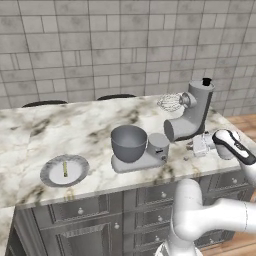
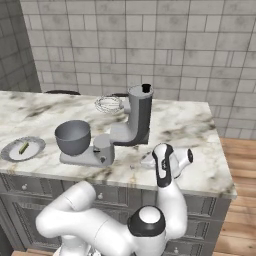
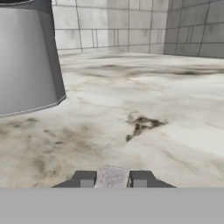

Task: Add butter and sugar cubes to the stand mixer bowl and then turn on the stand mixer to begin making frosting.

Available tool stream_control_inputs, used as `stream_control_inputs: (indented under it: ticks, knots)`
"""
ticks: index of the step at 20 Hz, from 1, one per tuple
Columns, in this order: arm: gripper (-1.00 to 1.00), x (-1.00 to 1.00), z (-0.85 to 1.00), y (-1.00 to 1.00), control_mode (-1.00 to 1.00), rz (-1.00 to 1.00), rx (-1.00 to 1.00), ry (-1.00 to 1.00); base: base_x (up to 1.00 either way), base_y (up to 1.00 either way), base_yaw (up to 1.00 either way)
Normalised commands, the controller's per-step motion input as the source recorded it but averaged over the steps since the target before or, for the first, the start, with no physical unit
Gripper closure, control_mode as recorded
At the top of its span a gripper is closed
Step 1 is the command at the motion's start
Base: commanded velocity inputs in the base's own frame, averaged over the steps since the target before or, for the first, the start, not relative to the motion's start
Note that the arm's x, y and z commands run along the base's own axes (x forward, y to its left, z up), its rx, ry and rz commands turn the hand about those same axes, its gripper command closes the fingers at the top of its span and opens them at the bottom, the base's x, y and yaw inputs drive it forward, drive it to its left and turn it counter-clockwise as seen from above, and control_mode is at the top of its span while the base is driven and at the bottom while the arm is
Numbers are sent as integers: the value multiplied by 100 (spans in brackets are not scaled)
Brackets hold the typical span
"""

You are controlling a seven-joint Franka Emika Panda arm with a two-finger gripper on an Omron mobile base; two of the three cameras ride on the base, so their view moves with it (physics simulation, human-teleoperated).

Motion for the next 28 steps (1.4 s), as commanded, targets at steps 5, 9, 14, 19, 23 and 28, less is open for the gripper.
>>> stream_control_inputs:
  ticks: [5,9,14,19,23,28]
  knots:
    - [100,0,0,-20,-100,-9,0,0,0,0,0]
    - [100,-7,8,-31,-100,-13,0,0,0,0,0]
    - [100,-50,31,-36,-100,-15,0,-1,0,0,0]
    - [100,-84,65,-17,-100,-15,0,-3,0,0,0]
    - [100,-88,87,-1,-100,-13,0,-3,0,0,0]
    - [100,-98,88,5,-100,-9,-2,-4,0,0,0]
